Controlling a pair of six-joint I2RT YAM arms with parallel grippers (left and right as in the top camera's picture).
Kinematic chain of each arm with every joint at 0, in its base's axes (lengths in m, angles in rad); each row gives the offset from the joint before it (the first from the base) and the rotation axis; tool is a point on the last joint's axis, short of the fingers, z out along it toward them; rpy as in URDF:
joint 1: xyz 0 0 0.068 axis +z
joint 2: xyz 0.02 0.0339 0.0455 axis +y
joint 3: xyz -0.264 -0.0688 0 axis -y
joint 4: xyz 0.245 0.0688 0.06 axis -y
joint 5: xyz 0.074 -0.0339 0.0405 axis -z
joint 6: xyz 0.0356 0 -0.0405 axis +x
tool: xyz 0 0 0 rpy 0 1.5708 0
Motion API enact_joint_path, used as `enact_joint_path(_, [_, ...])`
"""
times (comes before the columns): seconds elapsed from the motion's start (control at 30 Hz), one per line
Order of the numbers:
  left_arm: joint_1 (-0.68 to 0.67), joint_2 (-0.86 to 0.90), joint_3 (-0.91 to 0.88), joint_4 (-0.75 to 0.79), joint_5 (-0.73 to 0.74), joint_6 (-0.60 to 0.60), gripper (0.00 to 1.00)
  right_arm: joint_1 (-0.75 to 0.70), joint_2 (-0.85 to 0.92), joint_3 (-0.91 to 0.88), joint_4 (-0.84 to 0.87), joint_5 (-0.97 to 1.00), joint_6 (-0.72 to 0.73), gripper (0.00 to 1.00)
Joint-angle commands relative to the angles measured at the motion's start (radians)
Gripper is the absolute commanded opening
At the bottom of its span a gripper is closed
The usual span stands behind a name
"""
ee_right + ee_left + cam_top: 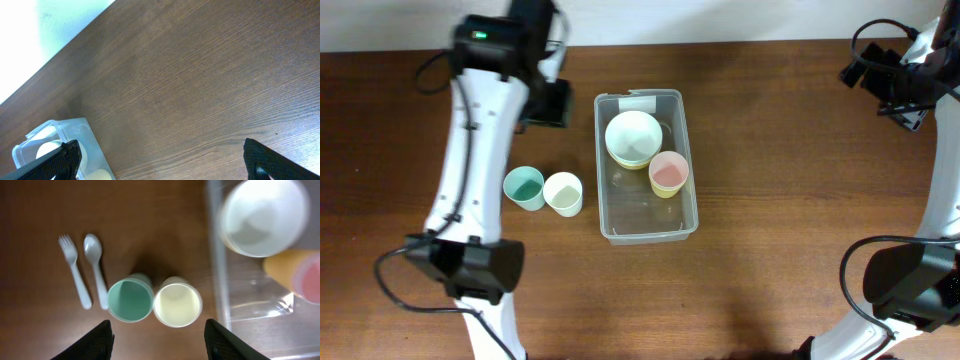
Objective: Pack container
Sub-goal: 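Move the left gripper to the mint green cup and grasp it, then carry the mint green cup and stack it into the pink cup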
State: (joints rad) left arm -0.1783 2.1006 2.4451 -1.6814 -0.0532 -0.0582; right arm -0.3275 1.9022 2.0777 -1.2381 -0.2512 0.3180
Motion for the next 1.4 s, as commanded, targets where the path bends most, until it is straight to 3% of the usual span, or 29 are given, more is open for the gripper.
enact_joint_path(0.0, [0.130, -0.015, -0.161, -0.006, 0.076, -0.027, 0.60, 0.000, 0.002, 0.002, -0.001, 0.001, 0.005, 0.99])
enact_joint_path(0.23, [0.249, -0.015, -0.540, 0.189, 0.143, 0.010, 0.59, 0.000, 0.002, 0.002, -0.001, 0.002, 0.005, 0.99])
enact_joint_path(0.47, [0.261, -0.014, -0.709, 0.366, 0.136, 0.006, 0.59, 0.000, 0.002, 0.002, -0.001, 0.002, 0.005, 0.99])
enact_joint_path(0.53, [0.273, -0.014, -0.742, 0.409, 0.135, -0.009, 0.55, 0.000, 0.002, 0.002, -0.001, 0.001, 0.005, 0.99])
enact_joint_path(0.57, [0.287, -0.014, -0.763, 0.433, 0.136, -0.029, 0.50, 0.000, 0.002, 0.002, -0.001, 0.002, 0.005, 0.99])
enact_joint_path(0.63, [0.309, -0.014, -0.789, 0.452, 0.136, -0.054, 0.27, 0.000, 0.002, 0.002, -0.001, 0.002, 0.005, 0.99])
enact_joint_path(0.77, [0.319, -0.014, -0.785, 0.465, 0.136, -0.053, 0.02, 0.000, 0.002, 0.002, -0.001, 0.002, 0.005, 0.99])
enact_joint_path(0.93, [0.319, -0.019, -0.625, 0.366, 0.143, -0.053, 0.01, 0.000, 0.002, 0.002, -0.001, 0.002, 0.005, 0.99])
enact_joint_path(1.07, [0.283, -0.035, -0.310, 0.198, 0.234, -0.015, 0.01, 0.000, 0.002, 0.002, -0.001, 0.002, 0.005, 0.99])
enact_joint_path(1.2, [0.106, -0.058, 0.022, 0.085, 0.208, 0.007, 0.01, 0.000, 0.002, 0.002, -0.001, 0.001, 0.005, 0.99])
enact_joint_path(1.37, [-0.151, -0.051, 0.069, 0.078, 0.067, 0.007, 0.01, 0.000, 0.002, 0.002, -0.001, 0.001, 0.005, 0.99])
